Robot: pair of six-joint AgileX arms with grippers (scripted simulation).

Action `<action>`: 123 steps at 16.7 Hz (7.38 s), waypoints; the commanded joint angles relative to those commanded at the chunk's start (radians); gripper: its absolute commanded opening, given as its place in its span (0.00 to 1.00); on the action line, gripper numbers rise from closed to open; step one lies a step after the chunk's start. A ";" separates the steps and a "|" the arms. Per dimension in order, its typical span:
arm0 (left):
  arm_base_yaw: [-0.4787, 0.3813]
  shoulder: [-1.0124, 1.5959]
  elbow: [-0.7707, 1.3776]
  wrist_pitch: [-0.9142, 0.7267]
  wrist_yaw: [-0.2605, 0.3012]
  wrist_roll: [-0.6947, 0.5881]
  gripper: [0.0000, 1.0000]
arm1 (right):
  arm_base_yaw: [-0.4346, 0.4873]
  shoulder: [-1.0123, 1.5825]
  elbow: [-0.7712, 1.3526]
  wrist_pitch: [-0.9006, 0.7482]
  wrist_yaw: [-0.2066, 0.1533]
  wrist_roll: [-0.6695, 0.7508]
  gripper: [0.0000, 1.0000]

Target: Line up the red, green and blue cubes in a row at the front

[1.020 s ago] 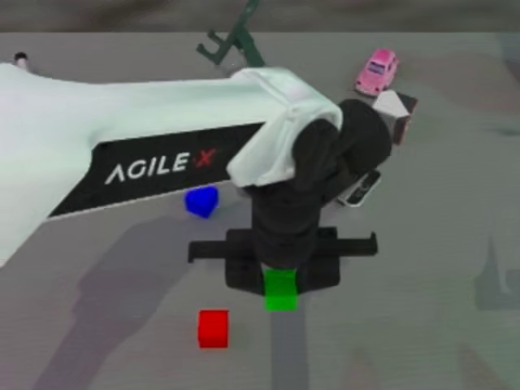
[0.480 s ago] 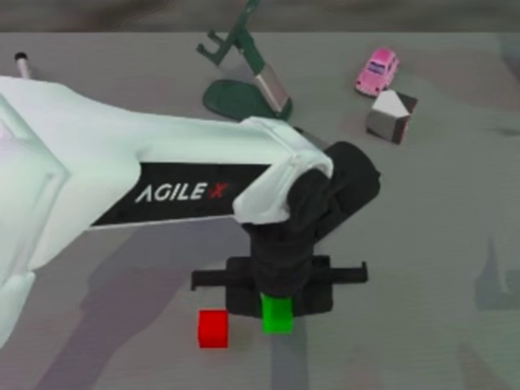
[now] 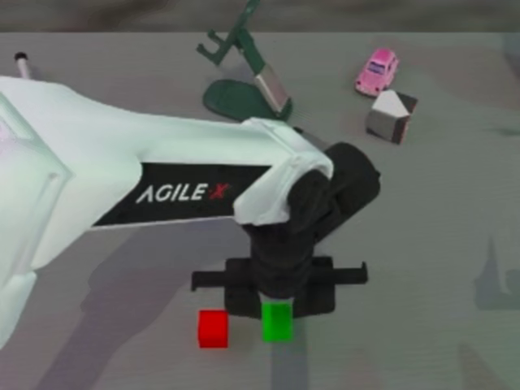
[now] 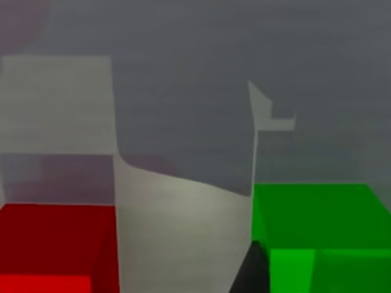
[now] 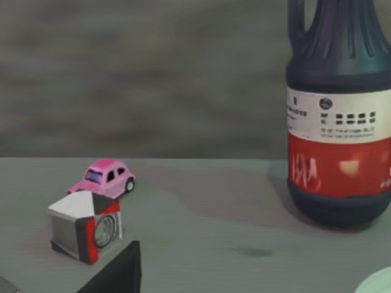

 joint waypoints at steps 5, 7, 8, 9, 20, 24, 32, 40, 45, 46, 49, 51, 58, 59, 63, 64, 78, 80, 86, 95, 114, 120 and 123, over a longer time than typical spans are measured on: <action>0.000 0.000 0.000 0.000 0.000 0.000 0.98 | 0.000 0.000 0.000 0.000 0.000 0.000 1.00; 0.000 0.000 0.000 0.000 0.000 0.000 1.00 | 0.000 0.000 0.000 0.000 0.000 0.000 1.00; 0.000 0.000 0.000 0.000 0.000 0.000 1.00 | 0.000 0.000 0.000 0.000 0.000 0.000 1.00; 0.000 0.000 0.000 0.000 0.000 0.000 1.00 | 0.000 0.000 0.000 0.000 0.000 0.000 1.00; 0.008 -0.047 0.107 -0.168 0.000 -0.006 1.00 | 0.000 0.000 0.000 0.000 0.000 0.000 1.00; 0.015 -0.084 0.169 -0.253 -0.001 -0.007 1.00 | 0.000 0.000 0.000 0.000 0.000 0.000 1.00; 0.063 -0.030 0.235 -0.268 0.001 0.107 1.00 | 0.000 0.000 0.000 0.000 0.000 0.000 1.00; 0.312 0.173 0.490 -0.346 0.018 0.673 1.00 | 0.000 0.000 0.000 0.000 0.000 0.000 1.00; 0.433 0.248 0.604 -0.368 0.023 0.900 1.00 | 0.000 0.000 0.000 0.000 0.000 0.000 1.00; 0.443 0.253 0.613 -0.369 0.023 0.914 1.00 | 0.000 0.000 0.000 0.000 0.000 0.000 1.00; 0.445 0.254 0.616 -0.369 0.023 0.918 1.00 | 0.000 0.000 0.000 0.000 0.000 0.000 1.00; 0.441 0.251 0.609 -0.364 0.022 0.916 1.00 | 0.000 0.000 0.000 0.000 0.000 0.000 1.00; 0.446 0.323 0.445 -0.121 0.024 0.919 1.00 | 0.000 0.000 0.000 0.000 0.000 0.000 1.00; 0.446 0.334 0.425 -0.093 0.024 0.920 1.00 | 0.000 0.000 0.000 0.000 0.000 0.000 1.00; 0.446 0.344 0.406 -0.070 0.024 0.920 1.00 | 0.000 0.000 0.000 0.000 0.000 0.000 1.00; 0.446 0.344 0.406 -0.070 0.024 0.920 1.00 | 0.000 0.000 0.000 0.000 0.000 0.000 1.00; 0.446 0.344 0.406 -0.070 0.024 0.920 0.00 | 0.000 0.000 0.000 0.000 0.000 0.000 1.00; 0.446 0.344 0.406 -0.070 0.024 0.920 0.00 | 0.000 0.000 0.000 0.000 0.000 0.000 1.00; 0.444 0.304 0.419 -0.081 0.025 0.921 0.00 | 0.000 0.000 0.000 0.000 0.000 0.000 1.00; 0.461 0.246 0.587 -0.310 0.024 0.919 0.00 | 0.000 0.000 0.000 0.000 0.000 0.000 1.00; -0.009 0.244 0.628 -0.396 -0.003 0.074 0.00 | 0.000 0.000 0.000 0.000 0.000 0.000 1.00; -0.135 0.212 0.624 -0.399 -0.014 -0.132 0.00 | 0.000 0.000 0.000 0.000 0.000 0.000 1.00; -0.135 0.212 0.624 -0.399 -0.014 -0.132 0.00 | 0.000 0.000 0.000 0.000 0.000 0.000 1.00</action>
